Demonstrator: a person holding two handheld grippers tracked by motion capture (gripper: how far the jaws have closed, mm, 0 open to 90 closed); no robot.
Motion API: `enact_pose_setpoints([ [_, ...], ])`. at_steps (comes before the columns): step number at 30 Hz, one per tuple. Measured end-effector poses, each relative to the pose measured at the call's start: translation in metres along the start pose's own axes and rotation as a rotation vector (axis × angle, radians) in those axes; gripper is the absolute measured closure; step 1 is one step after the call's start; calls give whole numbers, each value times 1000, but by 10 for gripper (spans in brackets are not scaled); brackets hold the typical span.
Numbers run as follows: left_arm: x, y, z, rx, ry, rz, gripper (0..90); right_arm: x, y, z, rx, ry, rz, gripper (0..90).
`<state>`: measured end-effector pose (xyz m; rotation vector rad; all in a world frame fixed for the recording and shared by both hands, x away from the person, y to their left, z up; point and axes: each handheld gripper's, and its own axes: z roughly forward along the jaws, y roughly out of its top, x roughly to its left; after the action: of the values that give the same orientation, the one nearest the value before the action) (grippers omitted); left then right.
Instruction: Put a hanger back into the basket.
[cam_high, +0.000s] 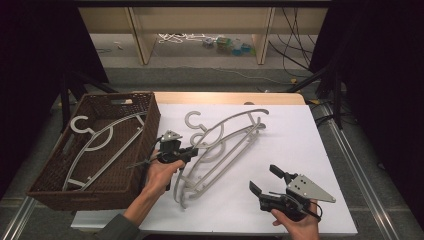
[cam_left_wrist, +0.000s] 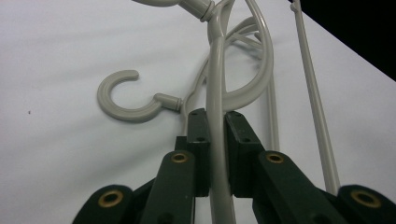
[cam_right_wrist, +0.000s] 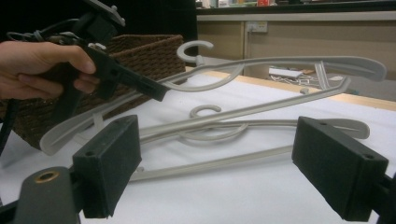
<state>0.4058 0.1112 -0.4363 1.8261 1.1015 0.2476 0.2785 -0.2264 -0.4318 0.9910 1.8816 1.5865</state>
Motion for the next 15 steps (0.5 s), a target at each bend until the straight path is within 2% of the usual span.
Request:
enact_pose_setpoints([
  [2, -2, 2, -3, -10, -9, 17, 811, 0, 0, 0, 10, 7, 6, 164],
  [3, -3, 3, -5, 0, -13, 15, 811, 0, 0, -1, 2, 5, 4, 164],
  [4, -5, 3, -6, -14, -17, 8, 811, 0, 1, -1, 9, 10, 6, 164],
  [7, -11, 8, -13, -32, 1, 39, 811, 0, 0, -1, 1, 5, 2, 164],
  [8, -12, 10, -16, -36, 3, 40, 812, -1, 0, -1, -2, 2, 2, 164],
  [10, -11, 13, -21, -51, -22, 31, 811, -1, 1, -1, 1, 3, 2, 164],
  [14, -11, 19, -33, -66, -10, 28, 811, -1, 1, -2, 12, 3, 8, 164],
  [15, -10, 21, -36, -79, -18, 26, 811, -1, 1, -2, 5, 3, 8, 164],
])
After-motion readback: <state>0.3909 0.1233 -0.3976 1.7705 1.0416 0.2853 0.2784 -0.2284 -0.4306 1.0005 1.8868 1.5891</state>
